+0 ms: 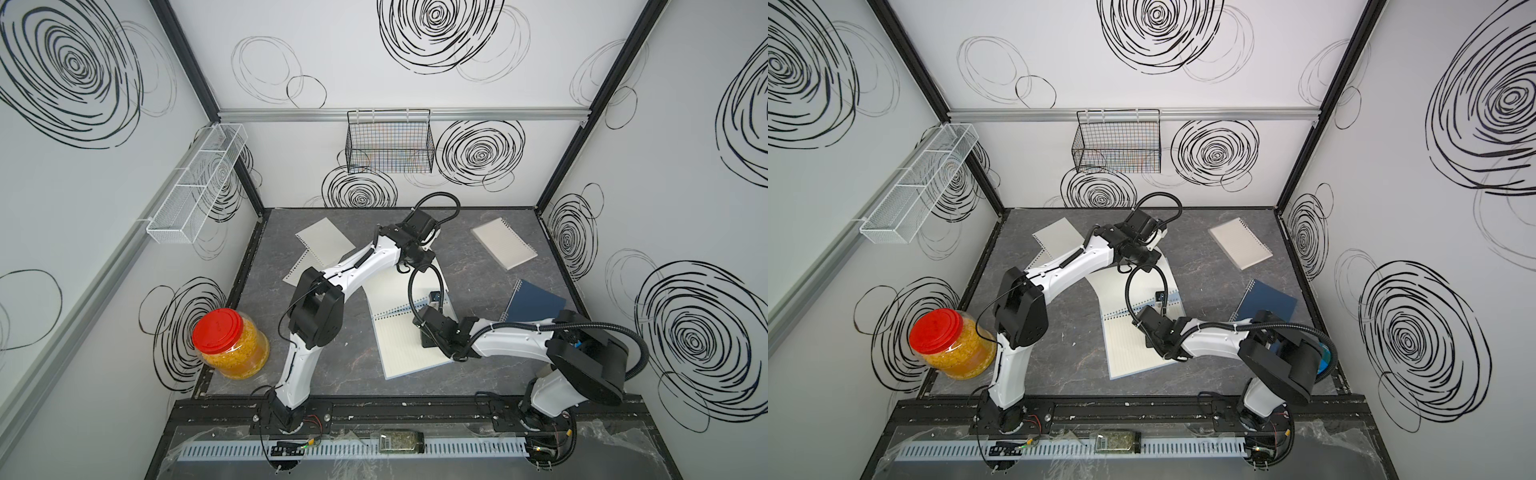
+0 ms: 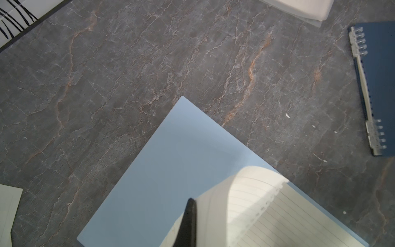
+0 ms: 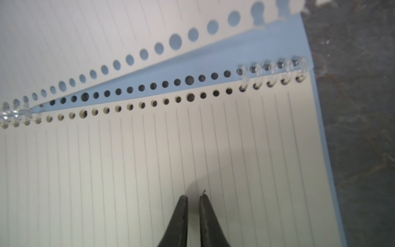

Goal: Tear off pages from different notebooks
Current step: Tear off the paper from the notebook.

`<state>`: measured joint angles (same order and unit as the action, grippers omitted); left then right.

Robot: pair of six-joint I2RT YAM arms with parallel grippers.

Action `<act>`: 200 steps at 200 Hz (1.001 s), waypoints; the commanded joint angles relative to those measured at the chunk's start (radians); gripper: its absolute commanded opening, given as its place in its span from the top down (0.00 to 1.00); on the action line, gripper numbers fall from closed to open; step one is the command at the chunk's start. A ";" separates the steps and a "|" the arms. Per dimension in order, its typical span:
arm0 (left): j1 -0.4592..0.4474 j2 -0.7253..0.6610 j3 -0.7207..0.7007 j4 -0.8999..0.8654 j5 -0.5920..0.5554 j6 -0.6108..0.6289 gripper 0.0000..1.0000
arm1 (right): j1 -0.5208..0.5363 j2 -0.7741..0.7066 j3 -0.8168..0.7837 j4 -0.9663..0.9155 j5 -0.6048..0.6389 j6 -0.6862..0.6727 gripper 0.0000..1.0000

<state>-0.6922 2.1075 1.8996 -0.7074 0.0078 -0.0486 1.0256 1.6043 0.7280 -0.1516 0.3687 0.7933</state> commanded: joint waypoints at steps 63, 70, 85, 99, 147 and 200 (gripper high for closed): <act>0.186 0.017 -0.038 -0.041 -0.600 0.111 1.00 | -0.002 0.162 -0.062 -0.106 -0.108 0.165 0.94; 0.223 0.039 -0.007 -0.038 -0.645 0.136 1.00 | 0.006 0.170 -0.069 -0.095 -0.117 0.174 0.94; 0.297 0.077 0.092 -0.038 -0.657 0.166 1.00 | 0.019 0.194 -0.075 -0.082 -0.127 0.197 0.95; 0.336 0.095 0.197 -0.026 -0.661 0.203 1.00 | 0.030 0.221 -0.074 -0.082 -0.131 0.212 0.95; 0.350 0.129 0.423 -0.073 -0.719 0.295 1.00 | 0.057 0.255 -0.099 -0.041 -0.144 0.246 0.96; 0.352 0.075 0.349 -0.056 -0.675 0.276 1.00 | 0.048 0.221 -0.158 -0.039 -0.143 0.244 0.96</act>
<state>-0.3489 2.2391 2.2791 -0.7952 -0.6815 0.2283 1.0634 1.7229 0.6983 0.1150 0.4187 1.0142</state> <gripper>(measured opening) 0.047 0.049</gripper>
